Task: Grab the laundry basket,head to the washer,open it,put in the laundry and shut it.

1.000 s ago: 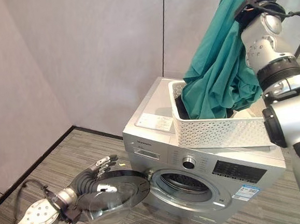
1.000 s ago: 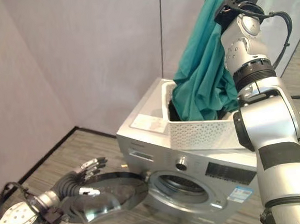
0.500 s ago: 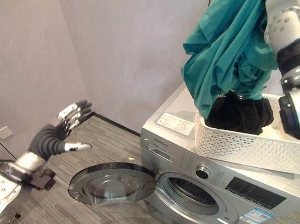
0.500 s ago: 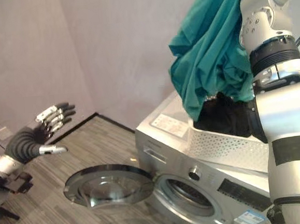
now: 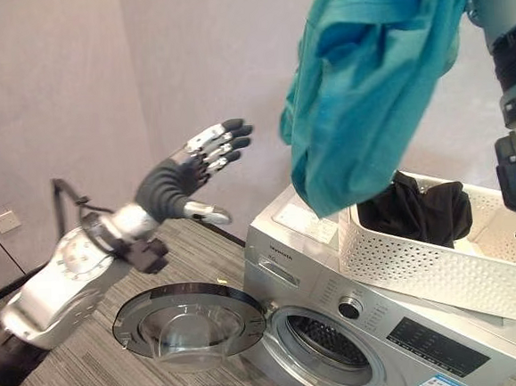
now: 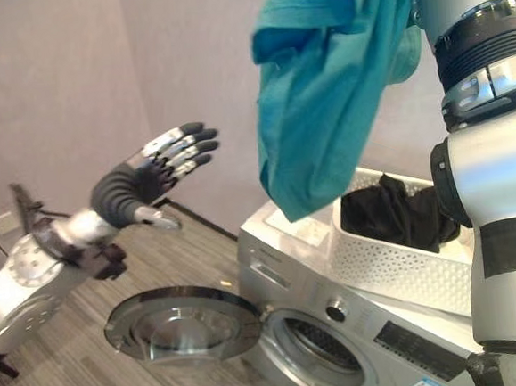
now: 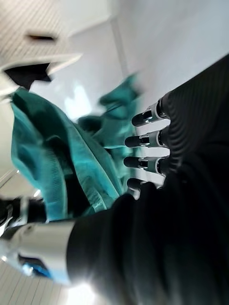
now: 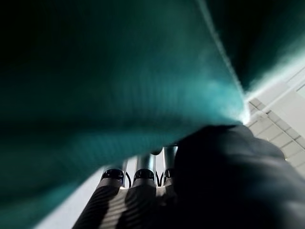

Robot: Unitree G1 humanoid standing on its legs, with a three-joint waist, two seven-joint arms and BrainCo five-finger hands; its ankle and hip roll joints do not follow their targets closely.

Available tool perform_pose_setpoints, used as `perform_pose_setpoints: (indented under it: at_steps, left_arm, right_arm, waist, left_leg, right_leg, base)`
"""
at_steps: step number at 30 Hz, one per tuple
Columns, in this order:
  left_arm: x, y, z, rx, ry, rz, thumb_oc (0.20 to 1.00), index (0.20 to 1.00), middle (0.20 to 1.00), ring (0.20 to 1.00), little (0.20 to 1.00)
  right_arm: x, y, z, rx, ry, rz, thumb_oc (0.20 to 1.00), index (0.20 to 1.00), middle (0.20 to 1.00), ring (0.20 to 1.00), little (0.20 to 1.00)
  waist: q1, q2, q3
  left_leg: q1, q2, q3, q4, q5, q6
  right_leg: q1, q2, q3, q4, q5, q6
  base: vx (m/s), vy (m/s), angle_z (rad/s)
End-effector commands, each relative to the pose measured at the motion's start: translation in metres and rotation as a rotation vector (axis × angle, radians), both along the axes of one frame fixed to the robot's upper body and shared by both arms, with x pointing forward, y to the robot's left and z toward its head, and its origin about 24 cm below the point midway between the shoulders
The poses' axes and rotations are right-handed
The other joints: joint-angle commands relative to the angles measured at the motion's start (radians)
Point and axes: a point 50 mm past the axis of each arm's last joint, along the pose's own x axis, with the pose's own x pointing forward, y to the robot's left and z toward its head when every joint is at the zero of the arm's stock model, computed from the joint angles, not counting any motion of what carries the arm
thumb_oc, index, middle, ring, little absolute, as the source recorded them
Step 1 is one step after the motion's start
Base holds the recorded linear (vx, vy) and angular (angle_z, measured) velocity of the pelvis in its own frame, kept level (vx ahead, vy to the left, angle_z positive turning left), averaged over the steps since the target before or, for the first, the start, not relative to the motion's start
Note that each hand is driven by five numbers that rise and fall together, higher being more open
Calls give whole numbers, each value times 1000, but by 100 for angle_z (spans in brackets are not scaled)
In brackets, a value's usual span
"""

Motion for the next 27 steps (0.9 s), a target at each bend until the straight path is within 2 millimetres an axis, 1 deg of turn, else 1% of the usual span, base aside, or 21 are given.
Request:
perform_pose_setpoints:
  at_steps: [1,4,5,6,9,13,15,16,19,20,21,24,26,27]
  left_arm:
    - [15,-2,15,-109,-54,38,1000,1000,1000,1000,1000]
    - [24,-16,17,-132,-48,20,1000,1000,1000,1000,1000]
    - [29,-25,19,-144,-44,2,1000,1000,1000,1000,1000]
    - [31,-30,21,-151,-46,-10,1000,1000,1000,1000,1000]
    - [35,-39,23,-179,-20,-35,1000,1000,1000,1000,1000]
    - [36,-53,25,-215,14,-87,1000,1000,1000,1000,1000]
    - [34,-65,26,-218,32,-136,1000,1000,1000,1000,1000]
    - [34,-65,26,-217,32,-138,1000,1000,1000,1000,1000]
    - [34,-81,25,-217,57,-184,1000,1000,1000,1000,1000]
    - [35,-82,26,-216,57,-186,1000,1000,1000,1000,1000]
    - [34,-87,26,-219,57,-199,1000,1000,1000,1000,1000]
    - [33,-93,33,-215,25,-206,1000,1000,1000,1000,1000]
    - [34,-91,37,-207,-6,-182,1000,1000,1000,1000,1000]
    - [35,-86,39,-208,-35,-153,1000,1000,1000,1000,1000]
  right_arm:
    - [-26,-7,38,17,-102,-49,200,200,200,200,200]
    - [-22,-1,35,10,-88,-32,200,200,200,200,200]
    - [-19,3,32,7,-74,-22,200,200,200,200,200]
    - [-17,5,31,8,-68,-16,200,200,200,200,200]
    - [-13,13,26,-10,-53,5,200,200,200,200,200]
    - [-9,21,22,-20,-38,24,200,200,200,200,200]
    - [-5,25,18,-17,-20,30,200,200,200,200,200]
    - [-5,24,18,-16,-20,28,200,200,200,200,200]
    - [1,34,10,-17,6,55,200,200,200,200,200]
    - [1,33,10,-17,6,53,200,200,200,200,200]
    - [3,36,8,-18,12,58,200,200,200,200,200]
    - [5,41,4,-24,23,64,200,200,200,200,200]
    - [4,44,4,-49,16,59,200,200,200,200,200]
    - [2,44,6,-68,5,46,200,200,200,200,200]
  waist:
    - [-6,-19,-64]
    - [-11,-19,-63]
    - [-12,-16,-62]
    - [-10,-16,-60]
    - [-17,-10,-61]
    - [-27,0,-60]
    - [-39,8,-60]
    - [-37,7,-60]
    - [-46,15,-60]
    - [-45,14,-60]
    - [-47,17,-59]
    - [-50,21,-57]
    - [-50,23,-54]
    - [-50,25,-52]
  left_leg:
    - [38,18,-25,17,-112,-21]
    - [36,18,-23,15,-109,-20]
    - [34,18,-20,15,-107,-18]
    - [33,19,-18,14,-107,-17]
    - [33,20,-7,13,-105,-17]
    - [31,23,7,10,-104,-16]
    - [33,25,17,9,-103,-15]
    - [33,25,18,9,-103,-15]
    - [33,27,24,8,-102,-16]
    - [33,27,24,8,-102,-16]
    - [32,28,27,7,-101,-16]
    - [31,31,29,6,-100,-16]
    - [29,32,34,6,-98,-17]
    - [27,32,36,6,-98,-17]
  right_leg:
    - [15,-18,35,8,-12,31]
    - [13,-18,39,8,-11,30]
    - [10,-18,43,8,-10,30]
    - [8,-18,47,8,-9,30]
    - [4,-19,57,8,-6,31]
    - [-5,-18,73,8,-1,30]
    - [-9,-19,80,8,2,29]
    - [-10,-18,81,8,2,29]
    - [-12,-18,85,8,3,28]
    - [-12,-18,85,8,3,28]
    - [-13,-19,88,8,4,28]
    - [-18,-18,94,8,7,27]
    - [-23,-16,98,8,9,27]
    - [-27,-16,99,8,11,27]
  base:
    - [0,0,0]
    - [0,0,0]
    - [-28,16,-4]
    - [-25,17,-5]
    - [-16,15,-6]
    - [-20,8,-8]
    - [-17,-2,-11]
    - [-16,-9,-13]
    - [-12,-2,-11]
    - [-15,3,-7]
    - [-11,0,-9]
    - [-20,-3,-7]
    - [-15,-4,-3]
    - [-19,-7,-6]
